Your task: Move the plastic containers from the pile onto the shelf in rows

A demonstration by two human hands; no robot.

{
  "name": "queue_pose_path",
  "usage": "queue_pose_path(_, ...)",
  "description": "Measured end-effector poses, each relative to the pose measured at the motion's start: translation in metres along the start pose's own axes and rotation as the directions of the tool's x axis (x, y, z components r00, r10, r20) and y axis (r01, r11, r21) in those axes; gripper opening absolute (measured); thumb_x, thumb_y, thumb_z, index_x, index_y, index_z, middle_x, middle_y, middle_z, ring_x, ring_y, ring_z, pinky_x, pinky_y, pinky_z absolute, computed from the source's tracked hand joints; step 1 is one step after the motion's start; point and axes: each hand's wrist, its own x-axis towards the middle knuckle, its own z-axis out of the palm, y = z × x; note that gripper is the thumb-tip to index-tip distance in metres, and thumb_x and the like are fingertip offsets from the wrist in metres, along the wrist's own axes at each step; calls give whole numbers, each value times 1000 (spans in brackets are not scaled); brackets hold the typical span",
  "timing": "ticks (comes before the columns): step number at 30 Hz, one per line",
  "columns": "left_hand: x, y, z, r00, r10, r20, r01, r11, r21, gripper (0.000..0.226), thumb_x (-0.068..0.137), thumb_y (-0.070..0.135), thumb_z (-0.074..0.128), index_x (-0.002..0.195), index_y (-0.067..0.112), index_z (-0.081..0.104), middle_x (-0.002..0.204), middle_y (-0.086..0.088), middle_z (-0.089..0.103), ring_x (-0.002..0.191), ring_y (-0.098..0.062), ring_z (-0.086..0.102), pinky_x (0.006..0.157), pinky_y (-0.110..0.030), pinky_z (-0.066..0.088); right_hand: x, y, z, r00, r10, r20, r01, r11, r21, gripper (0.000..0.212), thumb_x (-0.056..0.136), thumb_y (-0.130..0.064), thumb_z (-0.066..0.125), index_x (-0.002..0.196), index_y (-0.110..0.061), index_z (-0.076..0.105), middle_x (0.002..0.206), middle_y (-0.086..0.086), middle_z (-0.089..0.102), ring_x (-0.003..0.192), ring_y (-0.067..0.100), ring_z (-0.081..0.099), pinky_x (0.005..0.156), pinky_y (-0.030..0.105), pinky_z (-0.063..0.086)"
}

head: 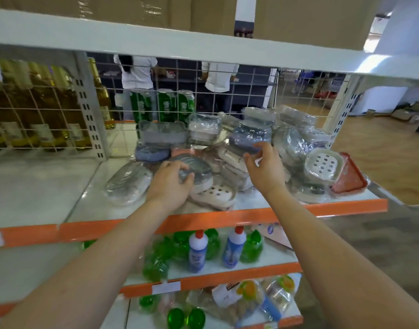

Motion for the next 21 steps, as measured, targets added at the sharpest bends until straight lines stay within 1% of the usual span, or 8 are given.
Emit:
queue_pose_path(3, -21, -26, -36, 1000, -24, 0, 24, 999, 22, 23, 90, 28, 58, 109, 15, 61, 116, -9, 59, 108, -27, 56, 90, -34, 44, -22, -36, 19, 1000, 16, 16, -16, 1000, -19, 37, 92, -21, 57, 124, -5, 49, 115, 16, 54, 104, 30, 52, 83, 35, 41)
queue_pose_path(5, -35, -44, -60, 1000, 2, -19, -2, 1000, 2, 23, 89, 24, 59, 108, 12, 63, 114, -9, 62, 107, -28, 57, 92, -37, 45, -39, -61, 35, 999, 21, 39, -22, 1000, 4, 35, 92, -21, 57, 123, -5, 50, 114, 16, 55, 101, 32, 54, 79, 35, 41)
queue_pose_path(7, -49, -62, -87, 999, -28, -38, 29, 999, 17, 26, 88, 22, 59, 112, 12, 63, 115, -9, 60, 107, -28, 57, 92, -36, 44, -56, -84, 54, 998, -25, 58, 23, 999, 37, 33, 91, -18, 58, 121, -5, 52, 110, 16, 56, 98, 33, 55, 71, 31, 38)
queue_pose_path(9, -61, -82, -111, 997, -63, -42, 64, 997, 33, 27, 89, 21, 58, 114, 12, 62, 117, -12, 57, 106, -29, 56, 93, -36, 44, -74, -108, 75, 994, -64, 85, 60, 996, 59, 33, 91, -16, 57, 122, -5, 52, 110, 16, 56, 99, 30, 53, 69, 26, 31)
queue_pose_path(12, -81, -114, -145, 991, -118, -55, 122, 991, 64, 31, 91, 25, 56, 119, 12, 59, 120, -11, 55, 107, -28, 56, 96, -37, 43, -95, -146, 109, 983, -102, 155, 88, 992, 95, 34, 92, -20, 57, 123, -8, 52, 111, 13, 55, 93, 24, 51, 72, 26, 33)
queue_pose_path(15, -100, -148, -177, 979, -181, -97, 187, 981, 58, 35, 92, 26, 55, 125, 13, 53, 119, -9, 54, 108, -25, 54, 92, -34, 43, -109, -186, 146, 958, -142, 247, 116, 986, 118, 35, 92, -23, 56, 124, -10, 51, 113, 11, 55, 98, 25, 53, 77, 29, 39)
queue_pose_path(17, -110, -170, -199, 962, -237, -133, 245, 968, 45, 37, 92, 26, 56, 126, 13, 51, 118, -9, 55, 108, -23, 54, 89, -32, 42, -116, -212, 172, 939, -181, 291, 138, 977, 159, 35, 92, -25, 57, 124, -12, 51, 112, 11, 54, 99, 23, 53, 81, 31, 41)
queue_pose_path(21, -129, -216, -240, 914, -349, -207, 372, 925, 81, 38, 92, 25, 56, 127, 11, 50, 118, -10, 58, 109, -25, 55, 87, -31, 40, -134, -262, 225, 885, -256, 388, 181, 959, 219, 37, 93, -27, 56, 127, -17, 48, 115, 7, 53, 100, 20, 52, 82, 30, 41)
